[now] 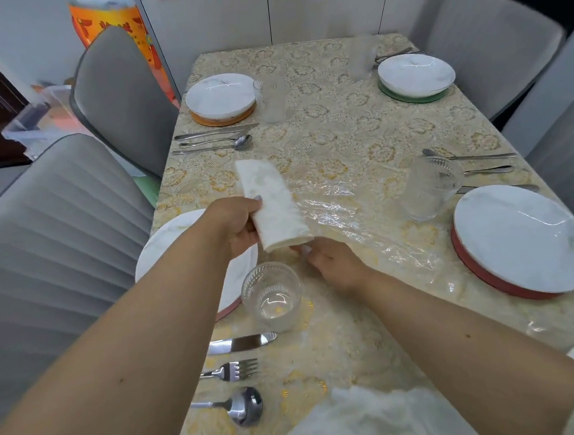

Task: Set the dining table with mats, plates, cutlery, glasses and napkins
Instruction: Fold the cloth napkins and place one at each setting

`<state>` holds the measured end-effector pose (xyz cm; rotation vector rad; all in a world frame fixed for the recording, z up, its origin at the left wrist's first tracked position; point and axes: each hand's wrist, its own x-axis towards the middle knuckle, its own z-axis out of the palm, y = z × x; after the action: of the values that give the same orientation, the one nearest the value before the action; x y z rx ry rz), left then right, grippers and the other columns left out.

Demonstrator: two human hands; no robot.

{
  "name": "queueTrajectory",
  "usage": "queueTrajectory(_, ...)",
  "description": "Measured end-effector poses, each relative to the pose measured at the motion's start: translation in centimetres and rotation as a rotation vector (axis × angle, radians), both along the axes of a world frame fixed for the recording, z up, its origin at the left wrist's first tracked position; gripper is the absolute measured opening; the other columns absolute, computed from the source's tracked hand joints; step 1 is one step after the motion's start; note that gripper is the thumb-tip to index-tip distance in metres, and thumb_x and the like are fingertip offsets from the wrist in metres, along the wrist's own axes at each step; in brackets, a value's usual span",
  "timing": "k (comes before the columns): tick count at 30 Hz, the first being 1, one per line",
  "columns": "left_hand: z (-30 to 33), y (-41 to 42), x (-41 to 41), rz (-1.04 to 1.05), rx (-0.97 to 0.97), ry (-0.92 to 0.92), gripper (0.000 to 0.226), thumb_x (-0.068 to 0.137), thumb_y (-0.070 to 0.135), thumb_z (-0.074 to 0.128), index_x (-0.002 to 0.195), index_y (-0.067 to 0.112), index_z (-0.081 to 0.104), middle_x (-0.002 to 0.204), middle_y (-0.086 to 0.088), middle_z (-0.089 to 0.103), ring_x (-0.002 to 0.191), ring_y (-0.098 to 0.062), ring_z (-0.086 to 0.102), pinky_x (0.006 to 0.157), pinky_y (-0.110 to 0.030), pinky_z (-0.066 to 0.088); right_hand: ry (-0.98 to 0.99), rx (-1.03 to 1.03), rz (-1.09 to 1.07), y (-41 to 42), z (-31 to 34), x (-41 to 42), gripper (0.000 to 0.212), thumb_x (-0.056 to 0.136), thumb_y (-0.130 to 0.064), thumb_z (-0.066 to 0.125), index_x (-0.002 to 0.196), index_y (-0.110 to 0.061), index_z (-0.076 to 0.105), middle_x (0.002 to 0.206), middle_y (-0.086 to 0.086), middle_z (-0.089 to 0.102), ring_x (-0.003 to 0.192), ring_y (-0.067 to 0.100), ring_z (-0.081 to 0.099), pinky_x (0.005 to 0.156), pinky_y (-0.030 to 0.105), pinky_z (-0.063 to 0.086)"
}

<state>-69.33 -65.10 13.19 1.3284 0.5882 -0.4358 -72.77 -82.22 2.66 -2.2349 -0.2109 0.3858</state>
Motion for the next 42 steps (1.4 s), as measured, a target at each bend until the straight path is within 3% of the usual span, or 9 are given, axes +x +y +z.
queueTrajectory(6, -1.1, 0.0, 1.0, -0.022, -0.015, -0.010, 0.024, 0.099, -0.004, 0.040, 0.120, -0.005, 0.051, 0.110, -0.013, 0.064, 0.086, -0.025, 0.063, 0.070, -0.040, 0.050, -0.128, -0.313, 0.146, 0.5, -0.9, 6.5, 0.046, 0.099, -0.038, 0.029, 0.139, -0.028, 0.047, 0.146, -0.004, 0.045, 0.136, 0.020, 0.037, 0.112, 0.036, 0.026)
queueTrajectory(13, -2.8, -1.2, 2.0, -0.161, 0.048, 0.000, 0.031, 0.098, -0.010, 0.037, 0.126, -0.008, 0.050, 0.125, -0.020, 0.058, 0.103, -0.032, 0.058, 0.081, -0.047, 0.048, 0.207, 0.147, -0.279, -2.1, 2.0, 11.7, 0.046, 0.104, -0.038, 0.027, 0.142, -0.021, 0.045, 0.147, 0.004, 0.041, 0.136, 0.024, 0.037, 0.113, 0.037, 0.028)
queueTrajectory(17, -3.9, -1.4, 2.6, -0.180, 0.091, 0.010, 0.029, 0.097, -0.010, 0.040, 0.123, -0.004, 0.052, 0.125, -0.018, 0.060, 0.101, -0.029, 0.059, 0.081, -0.042, 0.049, 0.219, 0.344, -0.394, -1.0, 3.4, 9.9, 0.032, 0.101, -0.031, 0.041, 0.117, -0.010, 0.059, 0.106, 0.008, 0.064, 0.090, 0.022, 0.059, 0.079, 0.034, 0.045)
queueTrajectory(19, -4.4, -1.3, 2.5, -0.204, 0.214, -0.013, 0.035, 0.094, -0.007, 0.051, 0.128, -0.003, 0.050, 0.124, -0.020, 0.060, 0.103, -0.030, 0.061, 0.084, -0.043, 0.052, 0.285, 0.383, -0.409, 0.0, 2.1, 8.1, 0.034, 0.090, -0.025, 0.061, 0.120, -0.012, 0.052, 0.105, 0.011, 0.064, 0.086, 0.025, 0.062, 0.079, 0.037, 0.051)
queueTrajectory(22, -5.1, -0.5, 2.3, -0.348, 0.602, -0.105, 0.070, 0.083, 0.006, 0.072, 0.143, 0.006, 0.036, 0.126, -0.019, 0.059, 0.108, -0.034, 0.062, 0.091, -0.046, 0.053, 0.226, 0.286, -0.457, 0.7, 0.2, 6.5, 0.066, 0.080, -0.018, 0.074, 0.135, -0.017, 0.039, 0.123, 0.008, 0.058, 0.105, 0.026, 0.060, 0.091, 0.040, 0.051)
queueTrajectory(25, -5.0, 0.7, 2.2, -0.493, 0.928, -0.195, 0.064, 0.079, 0.006, 0.070, 0.138, 0.011, 0.046, 0.118, -0.014, 0.065, 0.104, -0.028, 0.065, 0.088, -0.038, 0.055, 0.127, 0.194, -0.432, 1.4, -0.5, 5.8, 0.063, 0.081, -0.015, 0.073, 0.135, -0.016, 0.041, 0.125, 0.007, 0.055, 0.109, 0.026, 0.056, 0.090, 0.036, 0.048)
queueTrajectory(32, -5.5, 3.0, 0.8, -0.441, 1.083, -0.495, 0.023, 0.088, 0.007, 0.060, 0.107, 0.016, 0.070, 0.100, -0.001, 0.071, 0.101, -0.020, 0.061, 0.081, -0.023, 0.042, 0.025, 0.030, -0.271, 2.8, -0.6, 6.1, 0.065, 0.082, -0.016, 0.072, 0.139, -0.017, 0.040, 0.125, 0.009, 0.058, 0.110, 0.027, 0.058, 0.088, 0.034, 0.047)
queueTrajectory(36, -6.6, 3.5, 0.4, -0.518, 1.169, -0.586, 0.026, 0.082, 0.019, 0.072, 0.108, 0.025, 0.071, 0.112, 0.001, 0.066, 0.117, -0.021, 0.053, 0.096, -0.033, 0.042, -0.020, -0.076, -0.185, 3.0, -0.4, 6.2, 0.066, 0.086, -0.019, 0.068, 0.144, -0.018, 0.036, 0.128, 0.008, 0.057, 0.114, 0.027, 0.055, 0.086, 0.029, 0.041)
queueTrajectory(42, -6.5, 3.1, 0.0, -0.874, 1.378, -0.562, 0.041, 0.081, 0.050, 0.069, 0.117, 0.031, 0.065, 0.137, 0.017, 0.051, 0.143, -0.018, 0.018, 0.113, -0.039, 0.011, -0.135, -0.325, -0.179, 2.7, -0.3, 5.8, 0.071, 0.082, -0.034, 0.071, 0.143, -0.024, 0.036, 0.134, 0.009, 0.038, 0.127, 0.028, 0.036, 0.098, 0.036, 0.037)
